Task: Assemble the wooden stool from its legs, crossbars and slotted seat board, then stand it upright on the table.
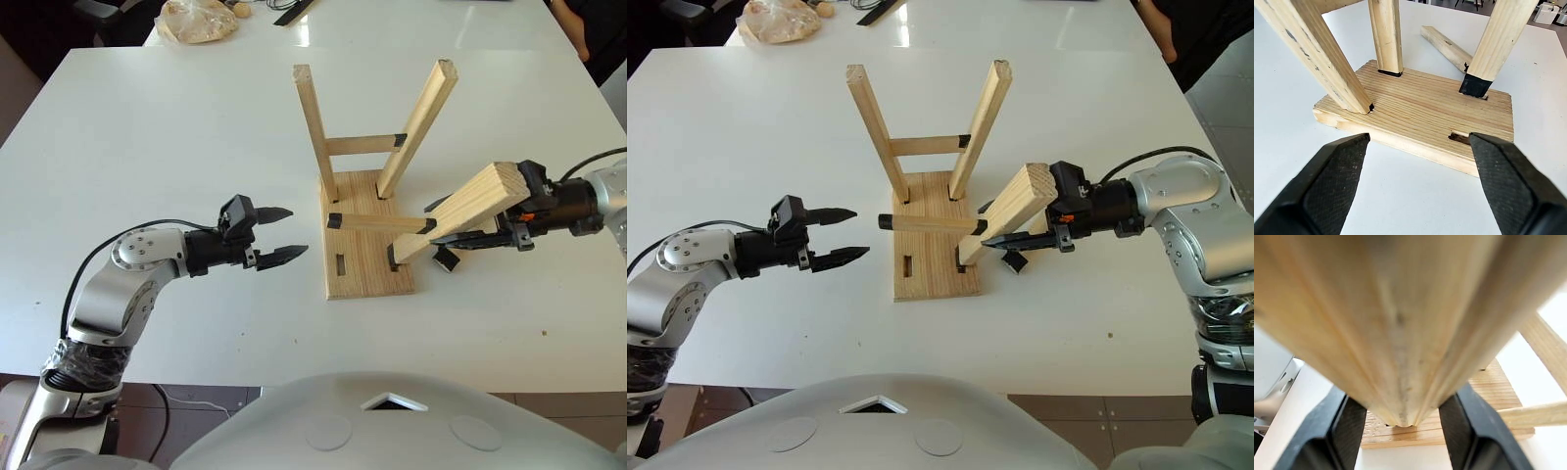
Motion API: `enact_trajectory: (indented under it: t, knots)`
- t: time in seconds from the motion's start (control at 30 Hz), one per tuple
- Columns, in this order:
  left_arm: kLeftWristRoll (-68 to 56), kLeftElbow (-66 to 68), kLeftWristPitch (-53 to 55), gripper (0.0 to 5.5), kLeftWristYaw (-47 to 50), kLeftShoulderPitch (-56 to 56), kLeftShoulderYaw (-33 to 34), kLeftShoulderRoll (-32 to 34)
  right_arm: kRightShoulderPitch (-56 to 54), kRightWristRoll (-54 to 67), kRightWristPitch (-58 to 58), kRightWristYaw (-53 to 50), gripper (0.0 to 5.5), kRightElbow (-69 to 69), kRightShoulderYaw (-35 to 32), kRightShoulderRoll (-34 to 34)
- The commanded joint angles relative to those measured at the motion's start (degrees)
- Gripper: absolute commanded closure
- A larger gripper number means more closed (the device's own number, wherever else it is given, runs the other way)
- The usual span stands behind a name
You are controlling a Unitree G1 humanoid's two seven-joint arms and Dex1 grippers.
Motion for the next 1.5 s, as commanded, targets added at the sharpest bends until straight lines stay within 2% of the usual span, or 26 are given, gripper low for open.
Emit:
enact_trajectory:
  t: [0.03,0.47,0.7,0.83,0.97,1.1,1.3,1.5]
  knots:
    - [1.0,0.1,-0.2,1.74,0.0,0.3,0.5,0.1,3.5,-3.1,1.6,1.2,3.47,-1.0,2.0,-2.8]
    - [1.9,0.1,-0.6,1.74,1.7,1.4,1.1,-1.0,5.6,-4.0,0.5,1.1,3.47,-1.9,2.2,-3.7]
    - [2.5,0.8,-0.5,1.74,1.8,0.3,0.4,-1.4,2.0,-14.3,-2.6,-4.2,3.47,3.4,12.7,2.2]
    - [2.9,1.4,-0.6,1.74,1.6,-0.4,0.1,-1.7,3.9,-22.2,-7.3,-5.8,3.47,8.2,19.4,2.8]
    - [3.0,1.5,-0.7,1.74,1.6,-0.1,0.1,-1.7,3.5,-20.0,-5.8,-5.3,3.47,8.6,20.5,2.6]
    - [3.4,1.6,-1.0,1.74,2.2,0.7,0.2,-2.1,-2.9,-17.4,-2.6,-2.7,3.47,12.3,21.5,4.3]
    - [4.3,1.5,-1.2,1.74,3.1,1.0,-0.7,-3.7,-15.8,-21.5,-4.4,-0.4,3.47,25.3,28.2,11.4]
    - [4.4,1.5,-1.4,1.74,3.3,1.6,-1.1,-4.0,-15.6,-24.4,-6.1,0.8,3.47,31.1,34.4,14.2]
